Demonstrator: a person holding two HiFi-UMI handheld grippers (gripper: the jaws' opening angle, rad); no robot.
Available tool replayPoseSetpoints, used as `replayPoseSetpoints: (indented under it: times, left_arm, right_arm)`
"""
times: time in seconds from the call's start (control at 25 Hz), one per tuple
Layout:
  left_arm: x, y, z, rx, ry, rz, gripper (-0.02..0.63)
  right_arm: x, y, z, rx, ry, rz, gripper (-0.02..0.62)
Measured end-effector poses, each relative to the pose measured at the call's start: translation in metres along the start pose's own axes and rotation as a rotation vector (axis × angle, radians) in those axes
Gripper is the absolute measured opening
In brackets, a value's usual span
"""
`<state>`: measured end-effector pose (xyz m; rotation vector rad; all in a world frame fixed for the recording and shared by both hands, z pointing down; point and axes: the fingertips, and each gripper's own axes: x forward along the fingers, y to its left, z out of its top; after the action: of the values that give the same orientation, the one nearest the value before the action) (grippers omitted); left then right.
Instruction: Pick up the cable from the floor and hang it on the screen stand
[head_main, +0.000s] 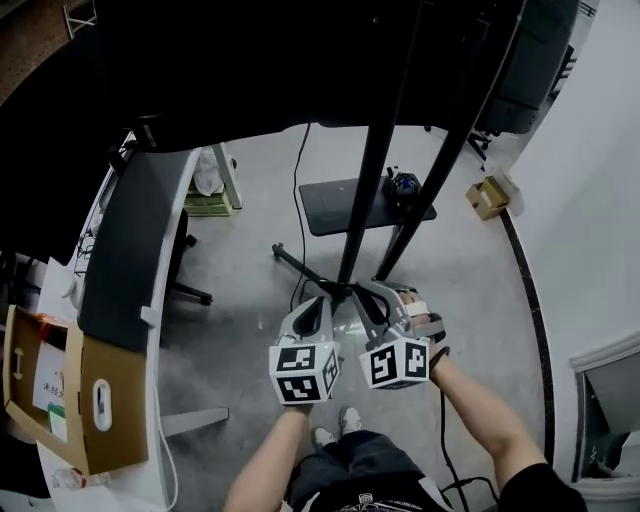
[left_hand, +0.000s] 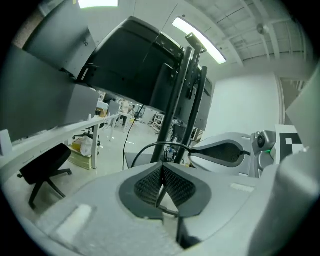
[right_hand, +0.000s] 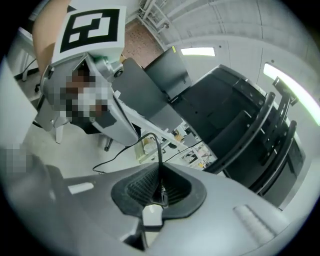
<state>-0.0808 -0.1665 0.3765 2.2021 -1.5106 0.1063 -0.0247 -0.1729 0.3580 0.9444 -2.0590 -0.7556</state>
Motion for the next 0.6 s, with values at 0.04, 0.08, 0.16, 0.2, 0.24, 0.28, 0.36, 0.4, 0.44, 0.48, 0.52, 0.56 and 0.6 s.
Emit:
replayPoseSetpoints:
  times: [0.04, 0.08, 0.16, 0.2, 0.24, 0.28, 0.36, 0.4, 0.44, 0.48, 0.52, 0.56, 0.6]
  left_arm:
    - [-0.002, -0.003, 0.013, 0.011, -0.013, -0.007, -0.002]
    - [-0.004, -0.005, 0.025, 0.023, -0.026, -0.015, -0.002]
    - [-0.009, -0.011, 0.049, 0.045, -0.055, -0.031, -0.002]
    - [-0.010, -0.013, 0.061, 0.053, -0.070, -0.040, -0.002]
    - [-0.011, -0.016, 0.074, 0.057, -0.083, -0.052, -0.002]
    - [-0.012, -0.019, 0.087, 0.058, -0.095, -0.069, -0.002]
    - [-0.014, -0.025, 0.113, 0.054, -0.122, -0.103, -0.003]
    - [-0.014, -0.027, 0.126, 0.057, -0.138, -0.112, -0.002]
    - [-0.015, -0.029, 0.138, 0.064, -0.152, -0.116, -0.002]
    - [-0.017, -0.031, 0.150, 0.074, -0.167, -0.117, -0.002]
    - [-0.018, -0.033, 0.161, 0.085, -0.181, -0.118, -0.002]
    - [-0.020, -0.035, 0.171, 0.096, -0.196, -0.122, -0.002]
    - [-0.021, -0.037, 0.182, 0.107, -0.208, -0.126, -0.002]
  right_arm:
    - [-0.001, -0.013, 0.009, -0.010, -0.010, -0.019, 0.028]
    - [-0.002, -0.026, 0.019, -0.018, -0.019, -0.036, 0.028]
    - [-0.003, -0.051, 0.037, -0.032, -0.034, -0.069, 0.028]
    - [-0.004, -0.064, 0.046, -0.038, -0.042, -0.083, 0.028]
    - [-0.005, -0.076, 0.056, -0.045, -0.051, -0.095, 0.028]
    - [-0.005, -0.089, 0.066, -0.052, -0.061, -0.105, 0.028]
    - [-0.006, -0.115, 0.086, -0.067, -0.080, -0.127, 0.028]
    - [-0.007, -0.128, 0.096, -0.073, -0.088, -0.139, 0.028]
    - [-0.007, -0.141, 0.105, -0.075, -0.095, -0.150, 0.028]
    - [-0.009, -0.154, 0.113, -0.077, -0.102, -0.160, 0.028]
    - [-0.010, -0.167, 0.122, -0.079, -0.107, -0.170, 0.028]
    - [-0.011, -0.179, 0.129, -0.085, -0.111, -0.180, 0.028]
    - [-0.012, -0.191, 0.137, -0.094, -0.115, -0.190, 0.026]
